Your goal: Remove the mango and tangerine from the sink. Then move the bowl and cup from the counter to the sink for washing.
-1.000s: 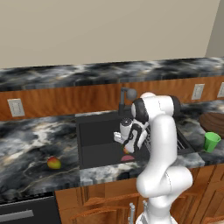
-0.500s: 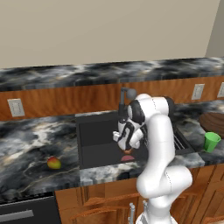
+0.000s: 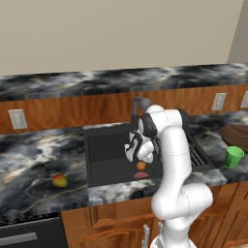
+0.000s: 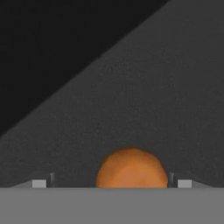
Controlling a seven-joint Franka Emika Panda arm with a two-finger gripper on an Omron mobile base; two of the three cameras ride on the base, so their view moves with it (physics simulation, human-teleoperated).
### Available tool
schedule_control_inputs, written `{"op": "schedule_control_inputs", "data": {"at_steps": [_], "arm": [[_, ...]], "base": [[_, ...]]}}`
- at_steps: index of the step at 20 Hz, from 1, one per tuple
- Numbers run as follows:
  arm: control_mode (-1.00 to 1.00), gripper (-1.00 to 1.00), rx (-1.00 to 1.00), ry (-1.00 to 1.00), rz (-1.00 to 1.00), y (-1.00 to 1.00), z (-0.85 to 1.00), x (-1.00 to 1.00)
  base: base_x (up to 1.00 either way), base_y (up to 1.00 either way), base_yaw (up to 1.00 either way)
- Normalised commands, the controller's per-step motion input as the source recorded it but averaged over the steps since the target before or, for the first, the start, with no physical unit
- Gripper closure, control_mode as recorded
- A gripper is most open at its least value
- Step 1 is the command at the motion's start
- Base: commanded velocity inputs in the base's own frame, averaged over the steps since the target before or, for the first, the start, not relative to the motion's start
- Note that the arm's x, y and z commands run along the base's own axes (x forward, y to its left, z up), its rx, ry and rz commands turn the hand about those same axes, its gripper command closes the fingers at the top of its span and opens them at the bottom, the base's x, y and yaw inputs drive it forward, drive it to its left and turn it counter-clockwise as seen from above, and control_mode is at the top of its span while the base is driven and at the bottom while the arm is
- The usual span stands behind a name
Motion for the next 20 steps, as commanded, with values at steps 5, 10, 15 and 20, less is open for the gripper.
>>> {"op": "schedule_control_inputs", "data": {"at_steps": [5,10,15,20], "arm": [[-1.0,-1.0,0.0,0.0,-0.03,0.0,-0.13,0.12],[-1.0,-1.0,0.0,0.0,-0.05,0.02,-0.11,0.07],[-1.0,-1.0,0.0,0.0,-0.06,0.01,-0.1,0.07],[-1.0,-1.0,0.0,0.02,-0.07,0.04,-0.13,0.03]], "base": [[0.0,0.0,0.0],[0.0,0.0,0.0],[0.0,0.0,0.0],[0.0,0.0,0.0]]}}
